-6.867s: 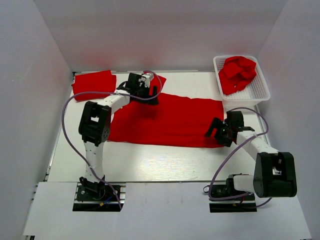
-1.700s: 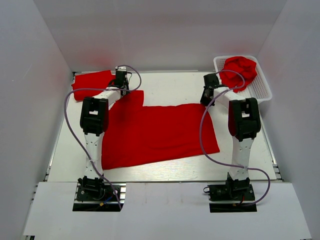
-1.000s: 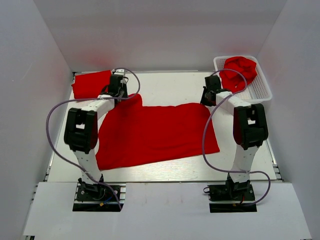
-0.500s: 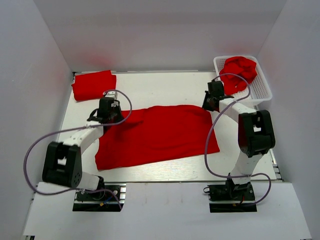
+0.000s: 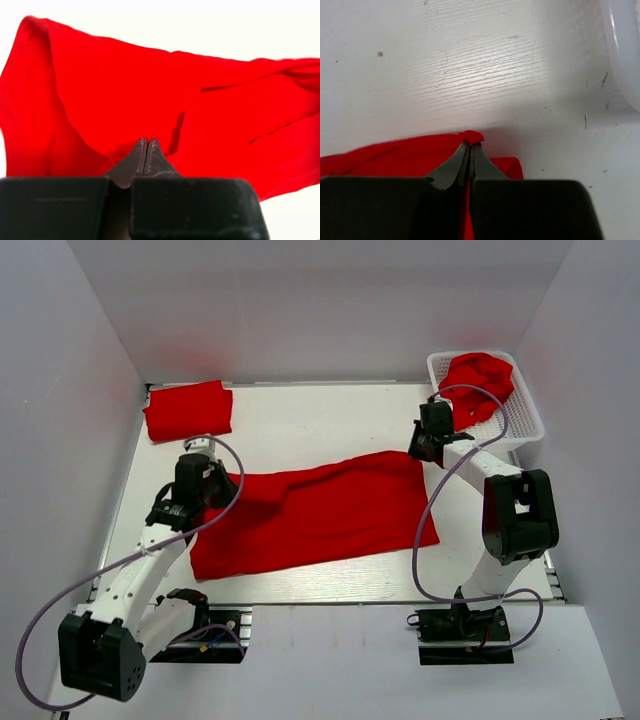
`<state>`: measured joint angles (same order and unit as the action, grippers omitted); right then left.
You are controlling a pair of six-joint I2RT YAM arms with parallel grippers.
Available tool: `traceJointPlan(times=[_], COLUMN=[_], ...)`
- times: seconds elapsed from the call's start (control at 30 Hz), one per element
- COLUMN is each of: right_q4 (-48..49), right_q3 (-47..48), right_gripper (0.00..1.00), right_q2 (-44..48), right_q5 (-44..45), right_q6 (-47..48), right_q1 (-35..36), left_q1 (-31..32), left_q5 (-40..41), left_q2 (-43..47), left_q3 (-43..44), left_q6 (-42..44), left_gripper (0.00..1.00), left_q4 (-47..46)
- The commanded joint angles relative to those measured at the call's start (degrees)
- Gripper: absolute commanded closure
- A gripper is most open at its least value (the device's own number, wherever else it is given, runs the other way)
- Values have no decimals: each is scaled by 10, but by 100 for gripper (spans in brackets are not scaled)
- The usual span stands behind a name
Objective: Fold and stack the t-shirts
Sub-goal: Fold the other side of the tshirt into a rectangle
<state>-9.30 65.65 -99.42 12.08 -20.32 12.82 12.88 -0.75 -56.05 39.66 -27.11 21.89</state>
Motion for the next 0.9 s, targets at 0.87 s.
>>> traceJointPlan(times=[0.87], right_q4=[-54], right_q3=[-60], right_gripper=[100], right_q2=[111], right_q5=[24], right_q6=[-18], right_q1=[-4], left_q1=[-3], left_q5=[78], left_q2=[111], left_q3=[-20], left_q6=[-131], left_gripper=[100], left_q4=[270])
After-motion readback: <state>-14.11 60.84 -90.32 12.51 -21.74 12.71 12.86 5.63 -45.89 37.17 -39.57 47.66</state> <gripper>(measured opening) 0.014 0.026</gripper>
